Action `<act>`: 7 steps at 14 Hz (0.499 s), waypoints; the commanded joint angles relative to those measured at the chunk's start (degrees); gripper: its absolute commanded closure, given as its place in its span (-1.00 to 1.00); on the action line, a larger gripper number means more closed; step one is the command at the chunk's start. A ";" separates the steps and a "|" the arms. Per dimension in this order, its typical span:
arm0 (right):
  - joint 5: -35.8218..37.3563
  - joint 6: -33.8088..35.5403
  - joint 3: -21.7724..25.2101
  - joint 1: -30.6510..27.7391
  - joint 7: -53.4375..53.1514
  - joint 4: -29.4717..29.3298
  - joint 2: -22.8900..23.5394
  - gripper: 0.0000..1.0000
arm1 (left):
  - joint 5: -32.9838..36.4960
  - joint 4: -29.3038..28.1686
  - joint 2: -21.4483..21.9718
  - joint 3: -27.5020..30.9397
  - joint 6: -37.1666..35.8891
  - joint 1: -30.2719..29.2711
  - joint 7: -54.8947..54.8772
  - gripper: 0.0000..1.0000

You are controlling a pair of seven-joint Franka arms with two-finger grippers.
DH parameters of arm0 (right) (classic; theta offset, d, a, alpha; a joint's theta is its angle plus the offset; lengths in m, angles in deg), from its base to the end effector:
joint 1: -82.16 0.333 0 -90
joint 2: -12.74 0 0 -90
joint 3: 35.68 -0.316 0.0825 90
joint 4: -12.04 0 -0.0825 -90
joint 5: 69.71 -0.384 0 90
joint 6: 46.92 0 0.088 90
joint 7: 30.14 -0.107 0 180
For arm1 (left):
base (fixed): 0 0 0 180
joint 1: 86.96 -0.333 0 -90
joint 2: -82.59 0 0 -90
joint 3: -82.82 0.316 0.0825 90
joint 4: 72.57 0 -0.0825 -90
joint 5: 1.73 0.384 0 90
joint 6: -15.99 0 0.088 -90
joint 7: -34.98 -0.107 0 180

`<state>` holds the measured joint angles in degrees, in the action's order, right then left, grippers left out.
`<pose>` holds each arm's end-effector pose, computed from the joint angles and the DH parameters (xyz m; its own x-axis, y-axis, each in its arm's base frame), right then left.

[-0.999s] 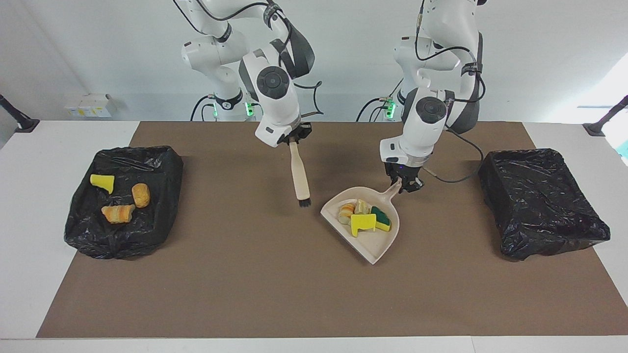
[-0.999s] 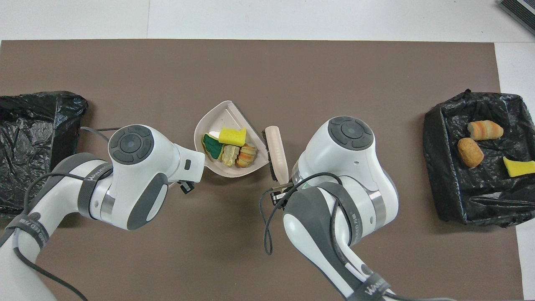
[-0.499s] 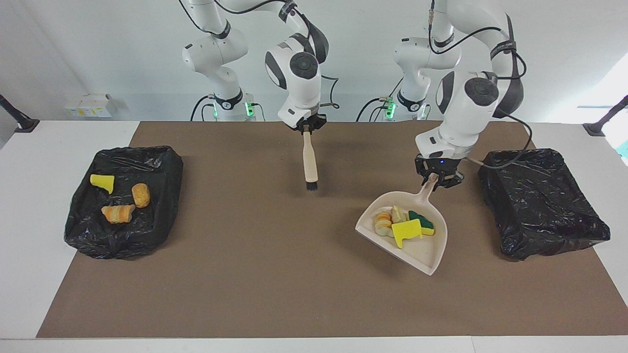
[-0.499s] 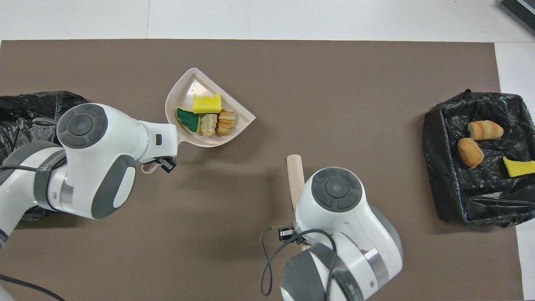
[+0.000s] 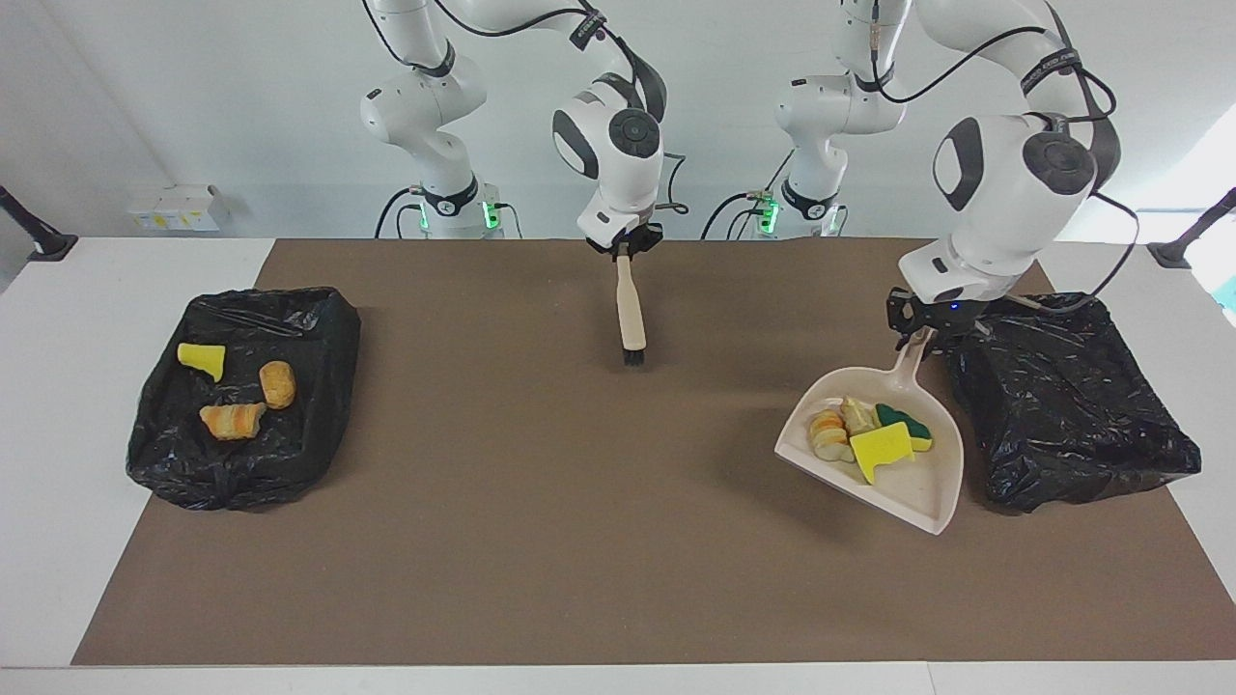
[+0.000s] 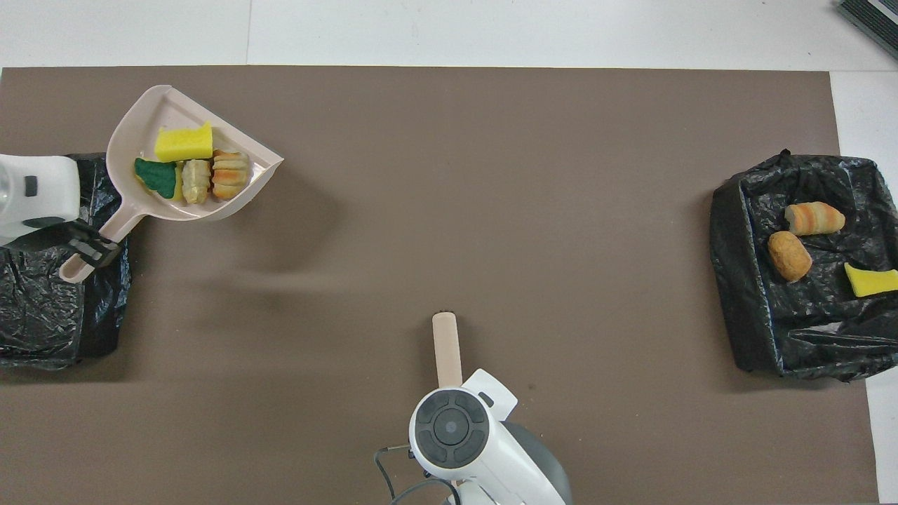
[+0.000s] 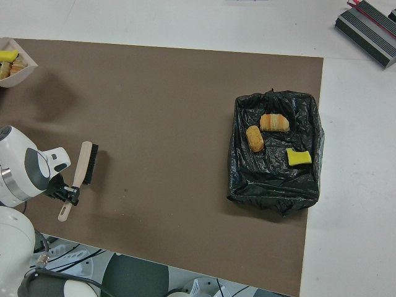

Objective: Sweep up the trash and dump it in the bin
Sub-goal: 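Tip the dustpan over the black bag with the left gripper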

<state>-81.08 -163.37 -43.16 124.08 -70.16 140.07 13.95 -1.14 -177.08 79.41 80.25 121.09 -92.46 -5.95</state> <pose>0.3180 0.3881 0.3453 0.9603 0.0494 -0.2747 0.0593 -0.9979 0.0277 0.5731 0.0306 0.4950 0.7853 -0.6178 -0.0389 -0.6174 -0.7863 0.0240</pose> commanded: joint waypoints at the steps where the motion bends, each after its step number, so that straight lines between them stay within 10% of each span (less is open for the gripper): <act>1: 0.03 -3.07 0.09 1.05 -2.25 2.65 -0.34 1.00 | -0.77 1.85 -0.08 -0.67 -2.61 -7.03 -10.35 1.00; 7: -1.64 -2.81 0.18 0.61 -2.25 1.87 0.89 0.40 | 1.50 1.94 0.01 0.38 1.07 -20.41 -35.24 1.00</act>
<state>-81.96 -165.27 -42.82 125.24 -71.43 142.22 14.47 -0.78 -176.13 79.42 80.78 121.07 -110.80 -36.75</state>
